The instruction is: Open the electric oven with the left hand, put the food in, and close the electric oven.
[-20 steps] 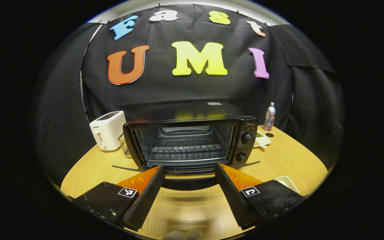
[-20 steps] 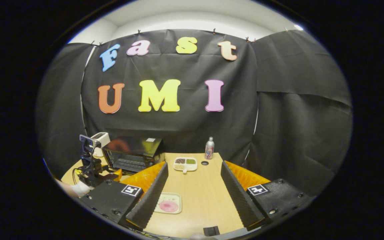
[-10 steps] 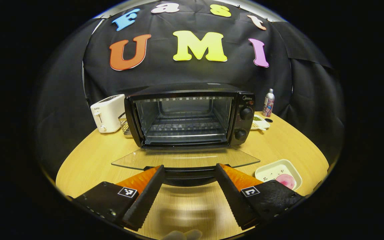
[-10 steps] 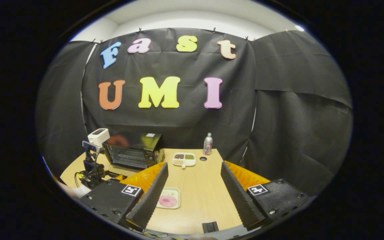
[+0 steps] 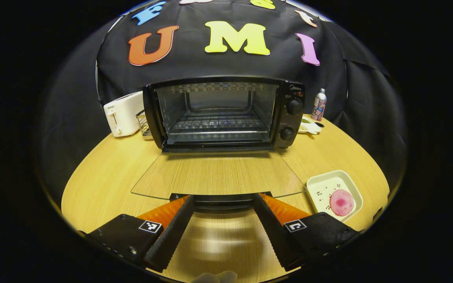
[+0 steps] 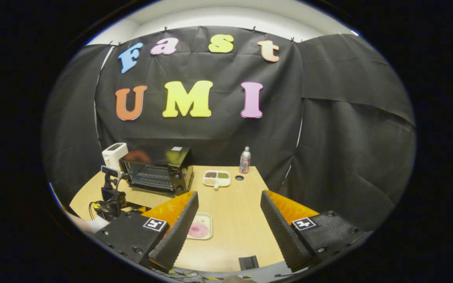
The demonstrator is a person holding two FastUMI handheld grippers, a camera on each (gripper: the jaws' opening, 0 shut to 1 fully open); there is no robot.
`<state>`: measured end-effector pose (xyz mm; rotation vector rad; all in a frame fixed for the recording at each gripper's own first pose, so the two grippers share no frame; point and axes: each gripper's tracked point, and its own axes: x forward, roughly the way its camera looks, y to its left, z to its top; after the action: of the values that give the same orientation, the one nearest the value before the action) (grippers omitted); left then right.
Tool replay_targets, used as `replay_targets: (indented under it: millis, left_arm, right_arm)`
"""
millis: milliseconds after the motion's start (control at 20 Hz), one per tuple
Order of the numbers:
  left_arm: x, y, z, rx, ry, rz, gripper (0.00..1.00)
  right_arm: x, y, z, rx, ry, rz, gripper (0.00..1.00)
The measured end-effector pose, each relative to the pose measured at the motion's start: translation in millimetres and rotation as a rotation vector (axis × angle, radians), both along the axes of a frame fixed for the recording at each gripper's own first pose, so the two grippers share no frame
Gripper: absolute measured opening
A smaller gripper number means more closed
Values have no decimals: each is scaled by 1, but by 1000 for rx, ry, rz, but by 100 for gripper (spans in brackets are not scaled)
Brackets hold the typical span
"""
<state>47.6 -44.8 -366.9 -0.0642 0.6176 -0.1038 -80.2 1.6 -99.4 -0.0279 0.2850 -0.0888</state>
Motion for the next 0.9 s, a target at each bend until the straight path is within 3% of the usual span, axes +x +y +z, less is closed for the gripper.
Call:
replay_targets:
  millis: [50,350,400,450,500,550,900]
  left_arm:
    - [-1,-1,-5,-2,20,-1,97]
    - [1,-3,-15,-7,54,-1,97]
    - [2,-3,-15,-7,50,-1,97]
    - [1,-3,-14,-5,51,-3,97]
    - [1,-1,-15,-4,54,-4,100]
    - [1,-1,-15,-6,53,-4,97]
    - [-13,18,30,-50,-49,29,97]
  right_arm:
    - [-1,-1,-2,-3,8,-3,96]
    - [-2,0,-19,3,46,-5,96]
    - [-1,1,-23,3,54,-1,100]
    - [1,3,-25,3,58,5,96]
    - [2,3,-28,1,62,8,100]
    - [3,2,-31,-1,69,11,100]
    - [24,-7,-80,16,162,46,96]
